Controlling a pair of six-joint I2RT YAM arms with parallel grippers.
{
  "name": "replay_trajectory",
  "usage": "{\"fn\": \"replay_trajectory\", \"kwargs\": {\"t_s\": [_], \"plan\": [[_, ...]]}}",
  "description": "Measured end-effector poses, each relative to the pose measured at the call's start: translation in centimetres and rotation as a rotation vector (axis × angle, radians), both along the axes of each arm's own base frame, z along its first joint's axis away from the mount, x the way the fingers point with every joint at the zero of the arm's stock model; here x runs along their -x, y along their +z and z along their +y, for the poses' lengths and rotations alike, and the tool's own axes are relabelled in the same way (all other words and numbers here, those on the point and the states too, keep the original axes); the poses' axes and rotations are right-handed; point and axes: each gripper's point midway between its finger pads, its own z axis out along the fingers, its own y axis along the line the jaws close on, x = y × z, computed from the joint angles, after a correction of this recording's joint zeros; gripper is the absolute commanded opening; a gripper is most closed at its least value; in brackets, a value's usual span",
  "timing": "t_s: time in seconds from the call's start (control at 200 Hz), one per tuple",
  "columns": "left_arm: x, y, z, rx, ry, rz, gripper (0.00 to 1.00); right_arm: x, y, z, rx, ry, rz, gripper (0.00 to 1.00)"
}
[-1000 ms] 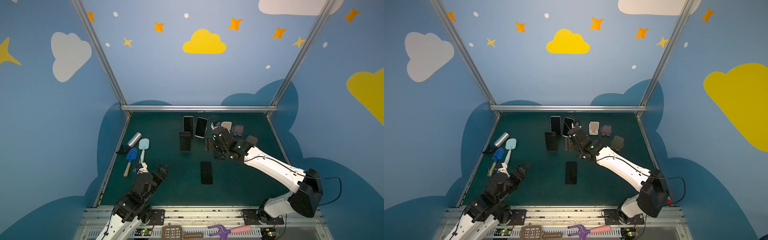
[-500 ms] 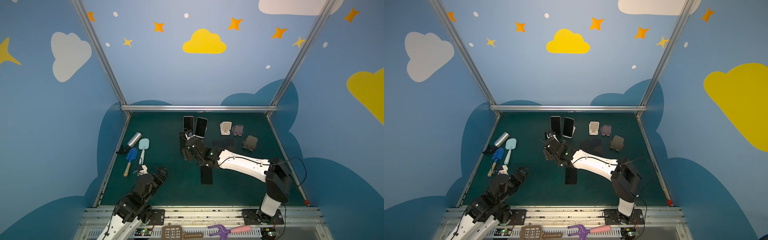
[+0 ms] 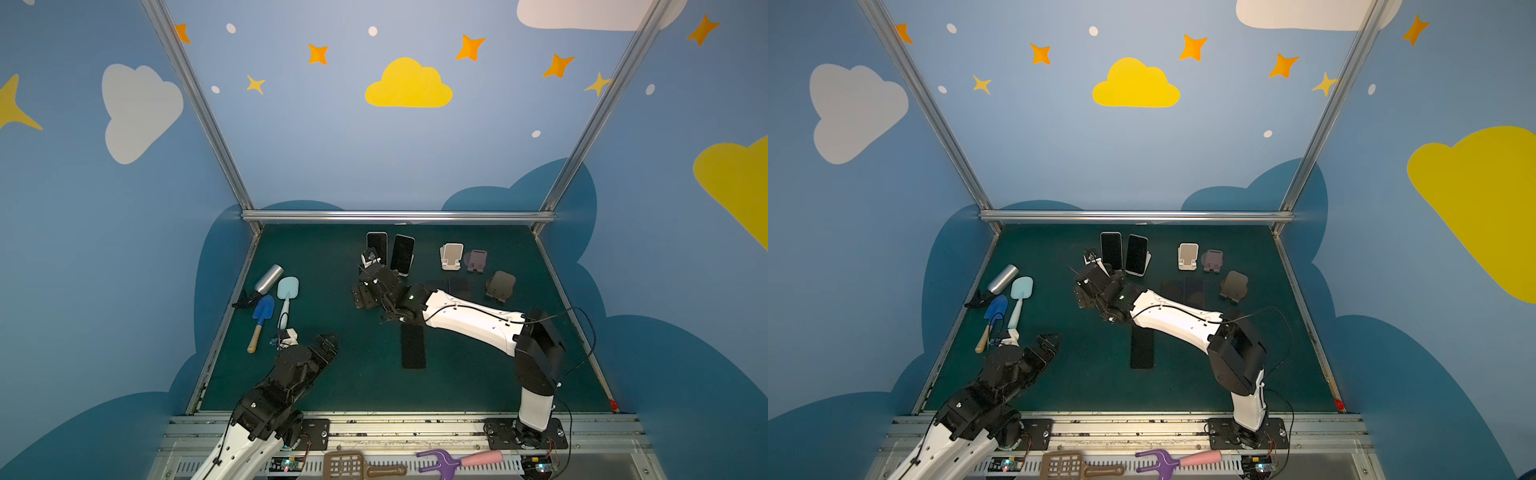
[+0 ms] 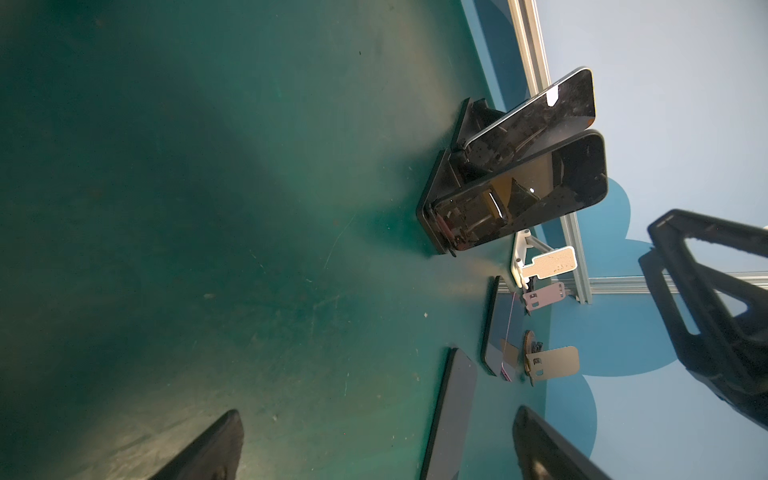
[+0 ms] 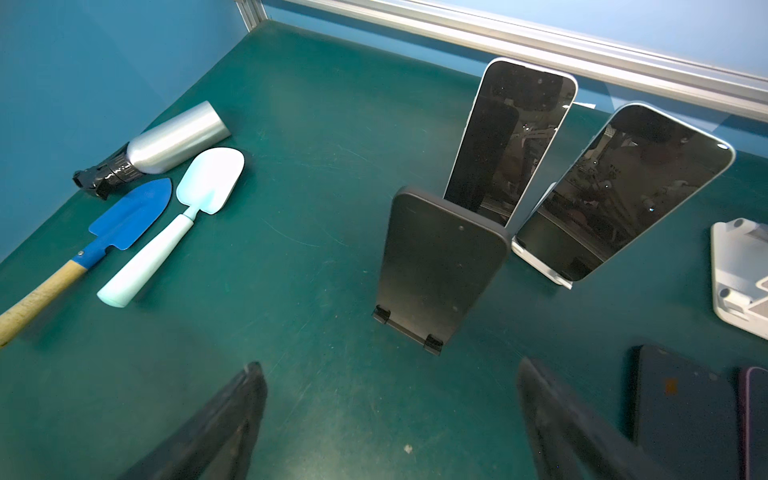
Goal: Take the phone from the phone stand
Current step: 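Lower the open right gripper over the empty black folding stand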
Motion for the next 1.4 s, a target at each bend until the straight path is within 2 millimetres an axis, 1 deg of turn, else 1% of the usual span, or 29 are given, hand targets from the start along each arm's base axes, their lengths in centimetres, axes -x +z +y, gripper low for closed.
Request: {"fn": "replay_trajectory", "kwargs": {"t_s": [0.531, 0.781, 1.081, 1.176, 1.401], "plan": [[0.0, 1.6, 0.0, 0.041, 0.004, -0.050, 1.00, 0.3, -0.6, -0.3, -0.033, -0.041, 0.056, 0.94], [0.1, 1.7, 0.2, 0.052, 0.022, -0.053, 1.00, 0.0, -0.2, -0.2, -0.072, -0.072, 0.056, 0.94], [0.3, 1.2, 0.4, 0.055, 0.027, -0.049, 1.00, -0.8, 0.4, -0.4, -0.097, -0.118, 0.021, 0.94], [0.4, 0.7, 0.5, 0.060, 0.031, -0.054, 1.00, -1.2, 0.5, 0.2, -0.108, -0.119, 0.010, 0.94], [0.5, 0.6, 0.8, 0.064, 0.043, -0.060, 1.00, -2.8, -0.2, 2.7, -0.112, -0.123, -0.011, 0.94]]}}
